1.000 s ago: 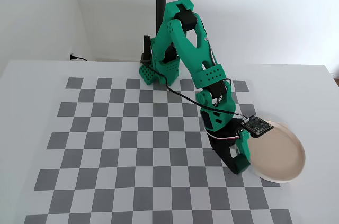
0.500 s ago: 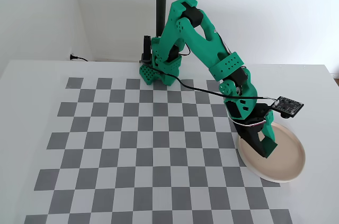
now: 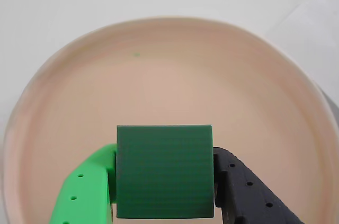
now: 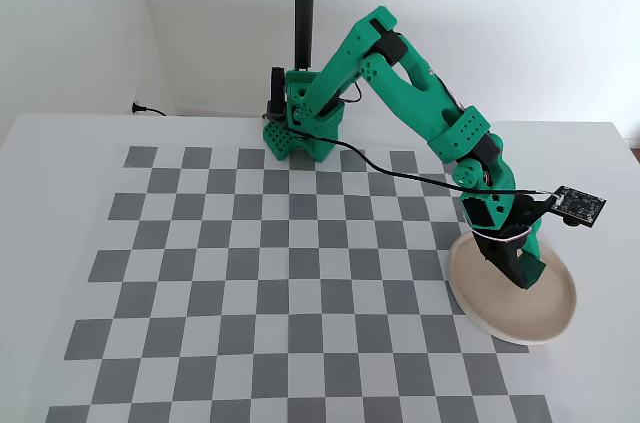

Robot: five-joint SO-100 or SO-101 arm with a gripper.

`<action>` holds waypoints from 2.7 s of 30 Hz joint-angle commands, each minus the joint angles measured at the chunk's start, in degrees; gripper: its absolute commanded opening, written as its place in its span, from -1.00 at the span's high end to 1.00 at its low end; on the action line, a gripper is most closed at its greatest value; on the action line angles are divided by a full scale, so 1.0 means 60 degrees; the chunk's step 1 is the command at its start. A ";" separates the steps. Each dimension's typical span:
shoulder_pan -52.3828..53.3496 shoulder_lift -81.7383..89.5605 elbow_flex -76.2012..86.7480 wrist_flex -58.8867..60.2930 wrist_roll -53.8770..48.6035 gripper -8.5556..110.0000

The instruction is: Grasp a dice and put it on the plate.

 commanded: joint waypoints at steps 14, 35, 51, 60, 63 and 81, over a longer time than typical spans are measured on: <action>0.0132 -0.0029 -0.1260 0.0205 0.0220 0.63; 0.0937 0.2651 -0.1216 0.1919 -0.0029 0.61; 0.1831 0.6079 0.0776 0.2725 0.0557 0.72; 0.2710 0.8540 0.3252 0.2505 0.1392 0.92; 0.3105 0.8950 0.3809 0.2446 0.1714 0.92; 0.4878 1.1895 0.7881 0.1274 0.4834 0.93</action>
